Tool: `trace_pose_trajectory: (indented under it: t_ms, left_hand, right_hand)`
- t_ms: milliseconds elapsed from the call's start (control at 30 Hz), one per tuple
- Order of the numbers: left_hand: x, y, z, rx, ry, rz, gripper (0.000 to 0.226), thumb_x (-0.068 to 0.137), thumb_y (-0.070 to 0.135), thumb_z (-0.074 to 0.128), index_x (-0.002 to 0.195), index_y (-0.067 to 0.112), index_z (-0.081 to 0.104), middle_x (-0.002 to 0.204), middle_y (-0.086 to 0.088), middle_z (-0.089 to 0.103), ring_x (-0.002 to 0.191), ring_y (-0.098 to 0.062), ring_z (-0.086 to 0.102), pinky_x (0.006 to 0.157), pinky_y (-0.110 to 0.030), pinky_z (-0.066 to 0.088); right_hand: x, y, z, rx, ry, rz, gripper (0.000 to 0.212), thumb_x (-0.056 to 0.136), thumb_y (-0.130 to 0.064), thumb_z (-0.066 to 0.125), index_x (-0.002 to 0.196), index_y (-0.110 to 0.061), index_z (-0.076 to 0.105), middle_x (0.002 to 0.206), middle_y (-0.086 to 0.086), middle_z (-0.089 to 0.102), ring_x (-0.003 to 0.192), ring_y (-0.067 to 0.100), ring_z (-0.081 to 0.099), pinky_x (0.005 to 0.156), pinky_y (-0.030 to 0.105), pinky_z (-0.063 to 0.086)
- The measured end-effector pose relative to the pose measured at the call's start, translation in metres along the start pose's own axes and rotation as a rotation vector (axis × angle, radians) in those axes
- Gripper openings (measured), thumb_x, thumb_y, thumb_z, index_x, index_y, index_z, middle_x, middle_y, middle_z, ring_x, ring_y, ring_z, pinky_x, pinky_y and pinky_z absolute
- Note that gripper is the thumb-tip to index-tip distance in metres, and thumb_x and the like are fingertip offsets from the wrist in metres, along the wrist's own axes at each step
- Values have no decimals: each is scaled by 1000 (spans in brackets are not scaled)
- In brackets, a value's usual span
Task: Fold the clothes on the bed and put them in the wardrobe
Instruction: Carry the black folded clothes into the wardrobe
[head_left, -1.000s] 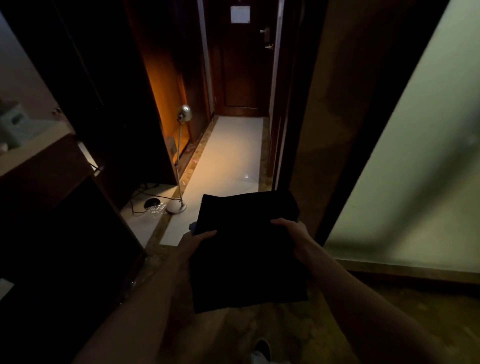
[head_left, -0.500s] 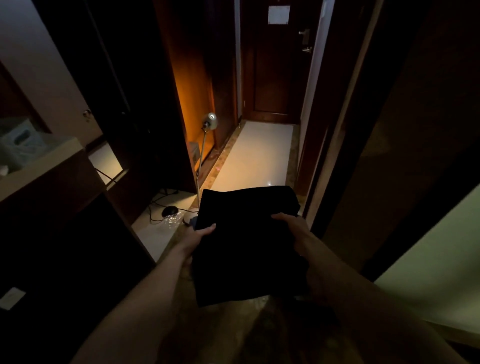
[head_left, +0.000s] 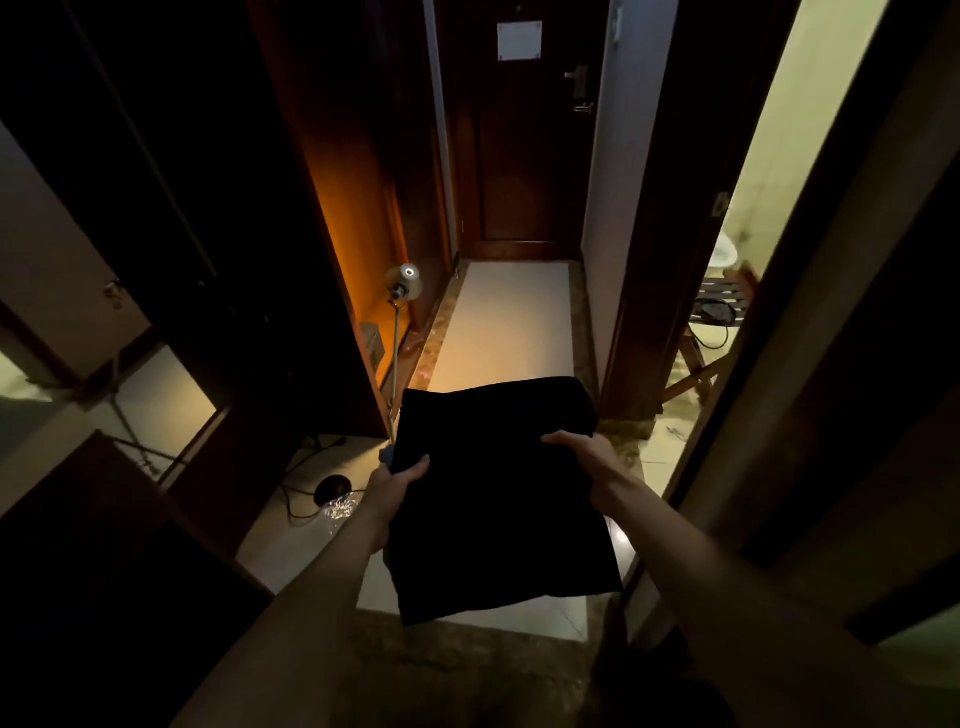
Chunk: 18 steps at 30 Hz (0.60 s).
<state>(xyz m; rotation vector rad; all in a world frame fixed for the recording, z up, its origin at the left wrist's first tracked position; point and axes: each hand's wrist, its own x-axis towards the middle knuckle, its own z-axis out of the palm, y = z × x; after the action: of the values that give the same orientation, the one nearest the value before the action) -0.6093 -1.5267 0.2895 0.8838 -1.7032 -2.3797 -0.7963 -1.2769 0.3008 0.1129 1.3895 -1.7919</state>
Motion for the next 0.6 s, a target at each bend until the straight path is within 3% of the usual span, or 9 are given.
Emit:
trace_pose_trajectory:
  t_ms: [167, 300, 367, 500, 600]
  left_hand:
    - [66, 45, -25, 46, -58, -16, 50, 80, 25, 74, 125, 11, 60, 110, -14, 65, 107, -37, 61, 90, -42, 45]
    - [110, 73, -24, 63, -72, -27, 32, 87, 18, 65, 118, 12, 61, 101, -11, 66, 98, -32, 63, 85, -38, 45]
    - [131, 82, -21, 65, -91, -45, 26, 89, 18, 63, 115, 14, 62, 101, -12, 65, 99, -33, 62, 85, -38, 45]
    - [178, 98, -11, 115, -78, -64, 35, 81, 26, 72, 113, 17, 62, 111, -16, 64, 108, -38, 61, 96, -45, 43]
    - [213, 113, 3, 109, -61, -76, 27, 84, 23, 69, 110, 17, 62, 106, -13, 66, 100, -32, 63, 91, -41, 46]
  right_hand:
    - [53, -24, 26, 16, 71, -15, 76, 66, -15, 86, 132, 0, 51, 94, 12, 62, 80, 25, 67, 70, 34, 52]
    - [86, -50, 31, 21, 104, -21, 70, 69, -15, 84, 130, -1, 53, 96, 12, 64, 80, 24, 69, 66, 32, 55]
    - [104, -65, 29, 17, 113, -20, 68, 69, -16, 84, 128, -2, 54, 102, 13, 63, 86, 26, 68, 73, 34, 54]
    - [143, -95, 21, 6, 133, 6, 58, 75, -16, 80, 125, -5, 52, 109, 13, 65, 91, 26, 69, 73, 33, 56]
    - [176, -120, 13, 2, 133, 6, 65, 72, -18, 82, 128, -6, 50, 114, 14, 64, 92, 26, 69, 71, 33, 57]
